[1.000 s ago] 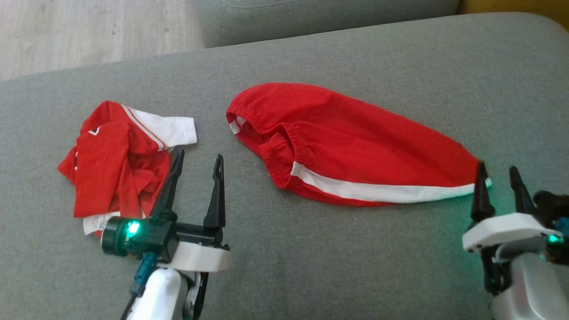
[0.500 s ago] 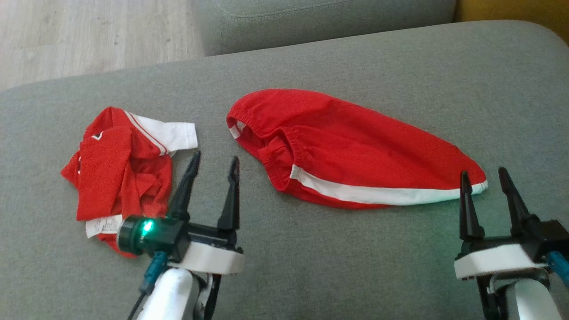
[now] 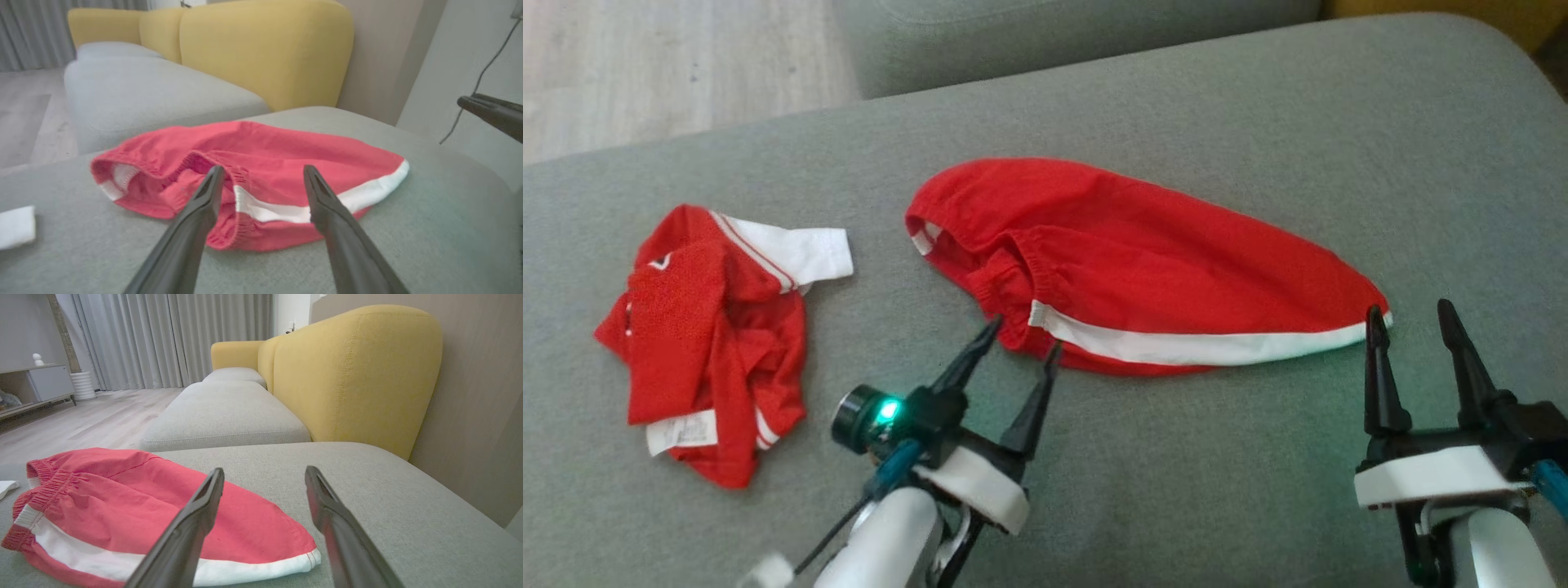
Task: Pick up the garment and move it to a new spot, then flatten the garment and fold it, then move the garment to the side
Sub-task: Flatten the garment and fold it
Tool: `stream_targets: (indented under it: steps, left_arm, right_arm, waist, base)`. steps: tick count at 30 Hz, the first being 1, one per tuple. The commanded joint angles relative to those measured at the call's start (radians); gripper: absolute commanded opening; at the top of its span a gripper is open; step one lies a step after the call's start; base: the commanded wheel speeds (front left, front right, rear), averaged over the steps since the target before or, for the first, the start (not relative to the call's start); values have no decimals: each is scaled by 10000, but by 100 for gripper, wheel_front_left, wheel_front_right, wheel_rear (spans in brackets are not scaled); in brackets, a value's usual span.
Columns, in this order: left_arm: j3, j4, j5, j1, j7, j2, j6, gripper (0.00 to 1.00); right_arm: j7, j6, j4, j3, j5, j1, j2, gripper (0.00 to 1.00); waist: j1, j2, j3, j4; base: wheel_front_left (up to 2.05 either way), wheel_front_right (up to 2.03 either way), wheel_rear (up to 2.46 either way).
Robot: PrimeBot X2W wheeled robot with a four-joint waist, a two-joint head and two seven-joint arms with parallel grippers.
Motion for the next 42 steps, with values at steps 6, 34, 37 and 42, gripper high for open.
stream_targets:
  steps: [6, 34, 37, 42]
  left_arm:
    - [-439, 785, -321, -1377, 677, -1, -15, 100]
    - [-627, 2111, -348, -2379, 257, 88, 547, 0]
    - [-722, 1777, -354, -2197, 243, 144, 541, 0]
    - [-850, 1308, -394, -1911, 293, 227, 513, 0]
  right_arm:
    - [-110, -7, -334, 333, 212, -461, -57, 100]
    - [-110, -7, 552, 348, 292, -567, -57, 100]
    - [-110, -7, 1181, 143, 311, -613, -57, 100]
    - [99, -7, 2088, -228, 97, -877, -57, 100]
  waist:
    - [0, -1, 488, -512]
    - [0, -1, 600, -550]
    - [0, -1, 529, -310]
    - [0, -1, 503, -33]
  base:
    - [0, 0, 0]
    - [0, 0, 0]
    - [0, 0, 0]
    - [0, 0, 0]
